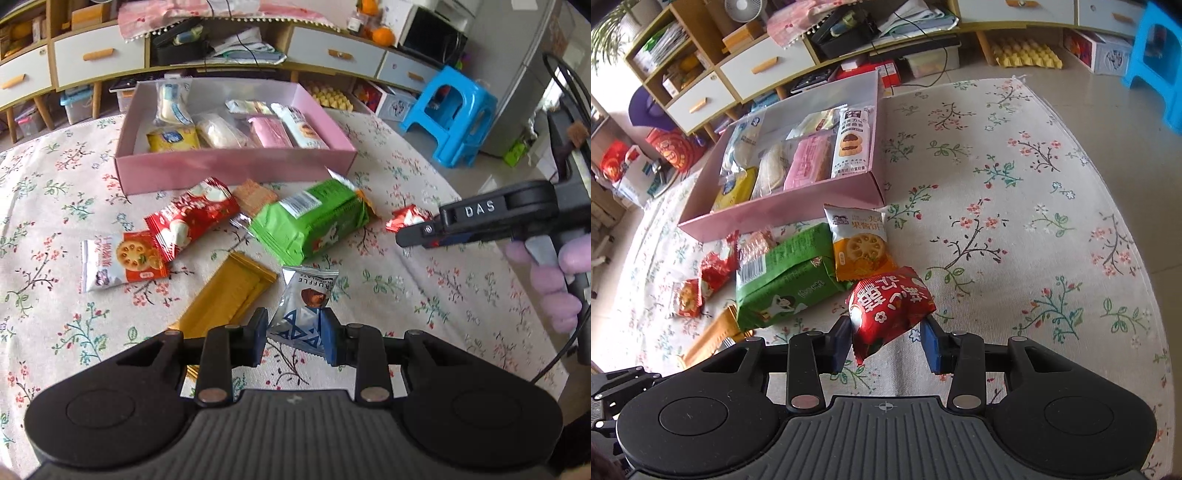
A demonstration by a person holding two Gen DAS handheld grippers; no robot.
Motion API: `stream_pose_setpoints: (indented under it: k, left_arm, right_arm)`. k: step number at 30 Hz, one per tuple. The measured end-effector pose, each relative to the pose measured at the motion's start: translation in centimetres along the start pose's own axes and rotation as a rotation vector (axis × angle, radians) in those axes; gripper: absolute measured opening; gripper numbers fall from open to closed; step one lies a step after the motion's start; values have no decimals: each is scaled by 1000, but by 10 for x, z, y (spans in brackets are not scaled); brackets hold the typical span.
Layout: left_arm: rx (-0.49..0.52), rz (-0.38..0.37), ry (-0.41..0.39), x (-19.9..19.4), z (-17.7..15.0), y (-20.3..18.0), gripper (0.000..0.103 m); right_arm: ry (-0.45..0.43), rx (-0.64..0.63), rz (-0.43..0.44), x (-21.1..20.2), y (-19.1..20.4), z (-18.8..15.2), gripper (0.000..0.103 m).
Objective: Organize snacks
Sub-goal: 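Carry the candy packet and red chip bag into the pink box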
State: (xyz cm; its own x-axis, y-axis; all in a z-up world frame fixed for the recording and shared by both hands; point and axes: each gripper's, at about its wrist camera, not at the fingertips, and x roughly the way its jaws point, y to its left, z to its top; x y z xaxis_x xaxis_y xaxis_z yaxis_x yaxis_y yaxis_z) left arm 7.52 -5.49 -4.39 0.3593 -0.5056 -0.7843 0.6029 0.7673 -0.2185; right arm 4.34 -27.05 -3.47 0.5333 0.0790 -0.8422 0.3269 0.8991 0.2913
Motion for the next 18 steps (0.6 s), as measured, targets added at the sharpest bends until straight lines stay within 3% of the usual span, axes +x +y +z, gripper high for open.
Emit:
stream_pose_setpoints:
  k: [13, 18]
  left_arm:
    - [-78, 36, -72, -16, 24, 10, 27]
    - [-95, 61, -74, -15, 44, 19, 27]
  right_arm:
    - [-43, 108, 105, -20, 4, 18, 39]
    - [-17, 138, 143, -13, 13, 24, 39]
